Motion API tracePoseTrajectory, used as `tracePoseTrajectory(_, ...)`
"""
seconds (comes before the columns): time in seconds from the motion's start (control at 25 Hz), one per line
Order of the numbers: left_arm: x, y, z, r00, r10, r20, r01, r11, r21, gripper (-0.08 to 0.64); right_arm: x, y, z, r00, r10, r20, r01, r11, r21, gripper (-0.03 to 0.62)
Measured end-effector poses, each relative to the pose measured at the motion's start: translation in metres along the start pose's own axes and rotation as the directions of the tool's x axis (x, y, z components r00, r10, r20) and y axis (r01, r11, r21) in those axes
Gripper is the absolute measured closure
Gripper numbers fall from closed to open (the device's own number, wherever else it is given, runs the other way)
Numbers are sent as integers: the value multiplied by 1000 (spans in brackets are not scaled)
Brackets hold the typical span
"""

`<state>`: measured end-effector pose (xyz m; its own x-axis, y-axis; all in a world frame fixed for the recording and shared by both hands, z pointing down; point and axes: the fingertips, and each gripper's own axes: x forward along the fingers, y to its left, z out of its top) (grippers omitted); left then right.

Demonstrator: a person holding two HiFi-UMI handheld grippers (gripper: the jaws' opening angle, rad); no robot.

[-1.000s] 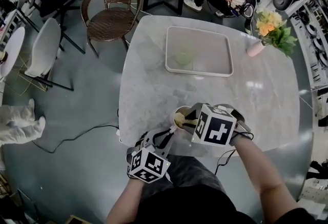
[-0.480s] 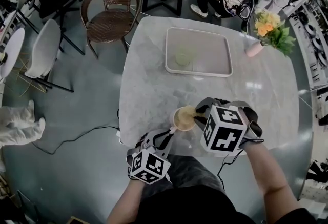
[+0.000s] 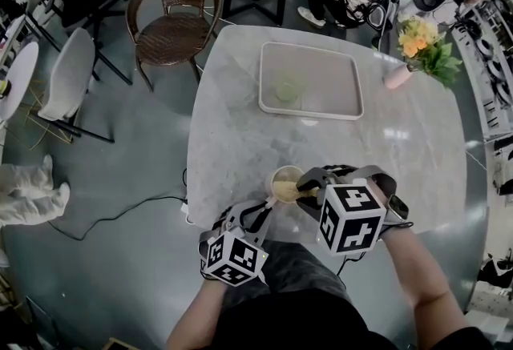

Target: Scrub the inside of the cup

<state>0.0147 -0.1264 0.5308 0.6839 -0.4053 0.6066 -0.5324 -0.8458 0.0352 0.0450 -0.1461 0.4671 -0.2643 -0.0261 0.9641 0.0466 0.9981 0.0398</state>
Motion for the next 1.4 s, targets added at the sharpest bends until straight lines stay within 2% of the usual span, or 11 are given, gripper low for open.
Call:
tracePoseTrajectory(0.08,-1,-1,0,1000,0,0,0,1000,-3,508,-2,-1,-4,1000,21,-18,-20,999,38,531)
tracePoseTrajectory(0.2,-2,-5,0,1000,-10,0,10,1000,5,508,-2,-17,-15,995,-29,-92,35,997,73,529)
tracePoseTrajectory(0.36,-1,-8,1,1000,-16,-3,16,1000,13,508,6,-34,-18,980,-118,-158,121,993,15,529)
tracePoseTrajectory(0.44,0,-8,2,1000,-21,-5,21,1000,15,508,10,-28,-8,984,-121,-130,115,992,-55,529)
tracePoseTrajectory(0.56,0,-10,2,1000,-24,-5,24,1000,14,508,12,-9,2,995,-64,-70,56,992,-109,529)
tracePoseTrajectory(0.72,0,-8,1,1000,-7,-3,7,1000,-8,508,5,2,-1,999,16,-30,-17,999,-29,529)
tracePoseTrajectory(0.84,0,-8,1,1000,-8,-4,8,1000,-5,508,5,-14,-12,996,-33,-80,36,999,38,529)
tracePoseTrajectory(0.92,0,-9,1,1000,-9,-3,9,1000,-2,508,11,-25,-15,988,-96,-125,98,995,14,529)
tracePoseTrajectory(1.04,0,-9,1,1000,-5,-1,5,1000,-4,508,26,-28,-12,980,-140,-142,131,989,-70,529)
tracePoseTrajectory(1.28,-1,-12,2,1000,-5,-1,5,1000,-4,508,64,-23,-19,962,-164,-219,132,979,-153,531)
tracePoseTrajectory(1.4,0,-12,1,1000,-1,-5,1,1000,-7,508,68,-18,-18,966,-111,-235,86,990,-115,531)
